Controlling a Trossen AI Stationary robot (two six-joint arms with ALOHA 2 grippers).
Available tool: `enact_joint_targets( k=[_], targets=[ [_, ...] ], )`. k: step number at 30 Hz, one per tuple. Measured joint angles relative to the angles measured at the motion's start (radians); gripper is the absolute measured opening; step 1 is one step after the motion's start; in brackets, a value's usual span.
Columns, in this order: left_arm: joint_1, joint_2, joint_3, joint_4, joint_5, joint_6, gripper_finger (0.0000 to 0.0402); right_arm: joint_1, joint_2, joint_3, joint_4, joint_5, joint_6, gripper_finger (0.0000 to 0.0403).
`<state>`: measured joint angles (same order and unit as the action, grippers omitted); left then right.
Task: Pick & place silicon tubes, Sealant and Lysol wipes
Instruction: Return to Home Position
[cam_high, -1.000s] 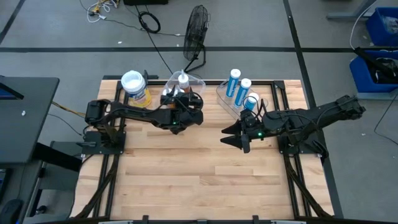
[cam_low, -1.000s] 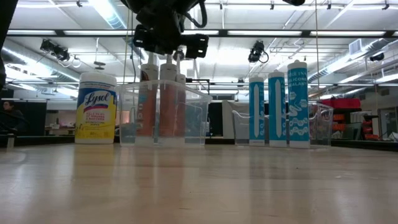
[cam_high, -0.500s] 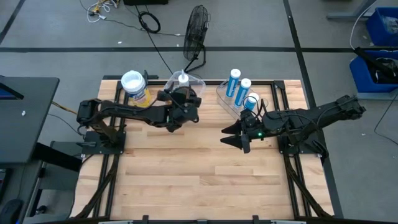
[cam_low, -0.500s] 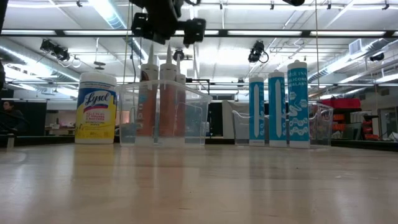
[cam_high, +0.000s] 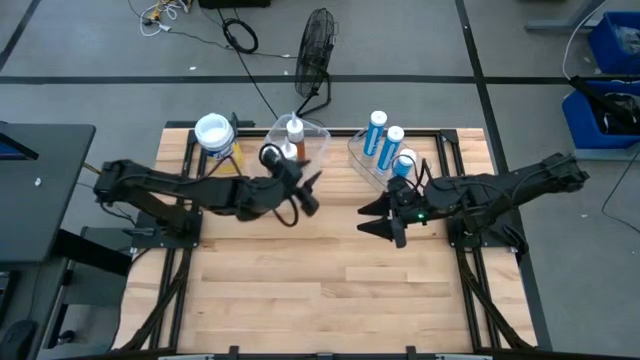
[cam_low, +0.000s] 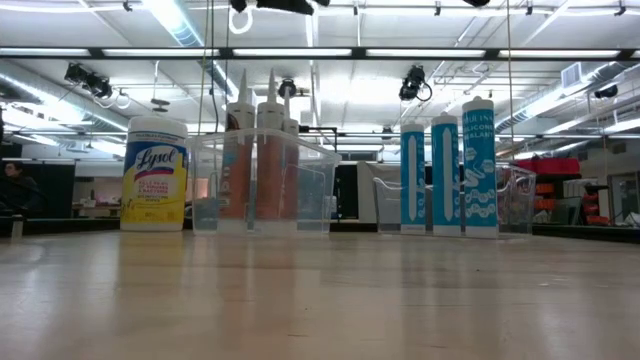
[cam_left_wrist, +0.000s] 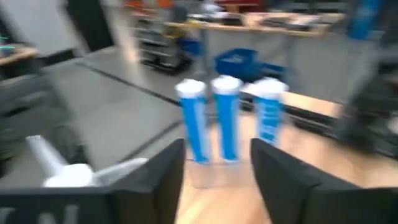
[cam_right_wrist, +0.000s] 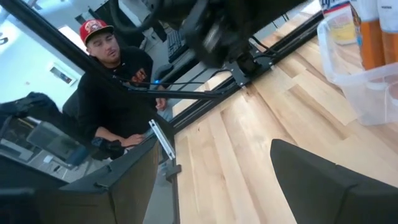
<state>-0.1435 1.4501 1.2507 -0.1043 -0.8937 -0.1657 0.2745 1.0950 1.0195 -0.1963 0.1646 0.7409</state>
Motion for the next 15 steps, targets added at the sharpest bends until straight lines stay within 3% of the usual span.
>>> enact_joint_targets(
  k=[4, 8, 12, 15],
  targets=[
    [-0.022, -0.022, 0.000, -0.061, 0.195, -0.018, 0.0104, 0.000, -0.020, 0.000, 0.001, -0.021, -0.040, 0.0303],
    [-0.031, -0.028, -0.001, -0.063, 0.446, -0.023, 0.0015, 0.000, -0.029, 0.000, -0.005, -0.083, -0.093, 0.0260],
    [-0.027, -0.029, -0.001, -0.015, 0.651, -0.088, 0.0004, 0.000, -0.031, 0.000, -0.024, -0.226, -0.132, 0.0166],
    [-0.028, -0.029, -0.001, 0.021, 0.683, -0.111, 0.0004, 0.000, -0.031, 0.000, -0.068, -0.293, -0.170, 0.0065]
  ],
)
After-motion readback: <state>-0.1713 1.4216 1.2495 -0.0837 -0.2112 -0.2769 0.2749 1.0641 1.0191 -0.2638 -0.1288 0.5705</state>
